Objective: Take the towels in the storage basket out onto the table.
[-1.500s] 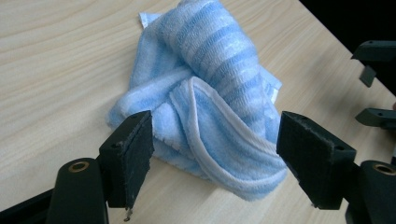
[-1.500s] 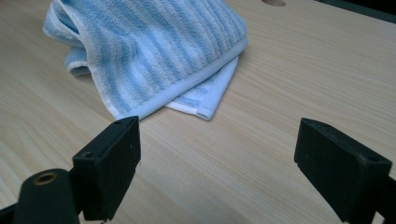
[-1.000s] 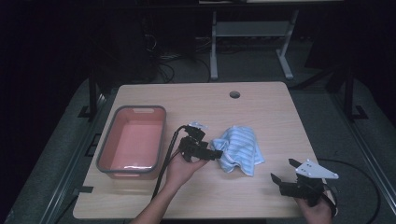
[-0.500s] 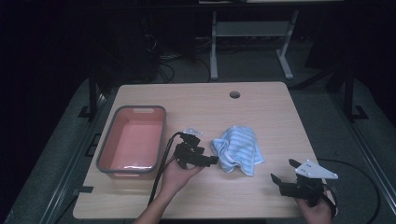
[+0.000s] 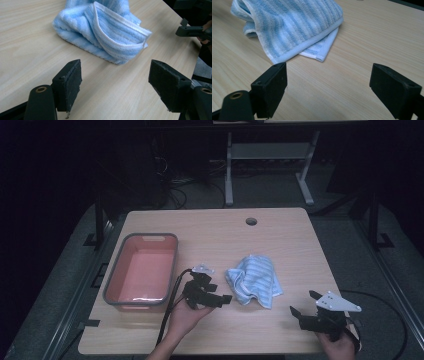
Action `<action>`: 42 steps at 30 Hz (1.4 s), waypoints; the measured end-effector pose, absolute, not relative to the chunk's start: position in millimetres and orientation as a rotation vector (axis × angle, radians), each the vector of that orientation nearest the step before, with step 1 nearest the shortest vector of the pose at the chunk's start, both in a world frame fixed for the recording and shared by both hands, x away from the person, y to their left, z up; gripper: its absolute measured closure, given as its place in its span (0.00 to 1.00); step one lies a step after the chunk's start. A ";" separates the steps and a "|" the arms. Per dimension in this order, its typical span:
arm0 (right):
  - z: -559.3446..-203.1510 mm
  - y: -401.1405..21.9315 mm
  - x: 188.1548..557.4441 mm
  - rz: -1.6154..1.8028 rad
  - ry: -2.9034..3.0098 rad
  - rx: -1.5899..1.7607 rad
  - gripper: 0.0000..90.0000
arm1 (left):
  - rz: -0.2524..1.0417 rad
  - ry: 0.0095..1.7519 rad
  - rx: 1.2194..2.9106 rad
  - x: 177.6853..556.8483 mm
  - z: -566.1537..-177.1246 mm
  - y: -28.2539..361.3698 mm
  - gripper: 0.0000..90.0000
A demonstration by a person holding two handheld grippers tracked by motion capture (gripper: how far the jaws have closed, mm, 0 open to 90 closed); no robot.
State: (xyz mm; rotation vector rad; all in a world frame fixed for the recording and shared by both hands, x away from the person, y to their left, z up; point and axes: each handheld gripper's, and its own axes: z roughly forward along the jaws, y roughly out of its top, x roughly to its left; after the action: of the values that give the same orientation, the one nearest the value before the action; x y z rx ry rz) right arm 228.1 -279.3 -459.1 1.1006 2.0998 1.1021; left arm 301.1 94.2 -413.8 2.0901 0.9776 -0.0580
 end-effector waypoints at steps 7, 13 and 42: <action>-459.3 -279.1 228.1 1.100 2.100 1.099 0.16 | -0.059 0.964 2.096 291.9 -418.4 98.8 0.29; -459.5 -278.5 228.0 1.095 2.102 1.099 0.16 | -0.059 0.959 2.096 286.0 -422.2 103.5 0.29; -460.5 -278.8 225.5 1.102 2.095 1.105 0.16 | -0.091 0.954 2.088 259.7 -441.5 123.0 0.29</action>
State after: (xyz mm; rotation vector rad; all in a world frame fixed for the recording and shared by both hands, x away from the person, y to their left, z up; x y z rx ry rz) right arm 225.5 -278.8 -460.5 1.1052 2.0945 1.1021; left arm 259.7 123.0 -441.5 2.0883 0.9541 -0.0910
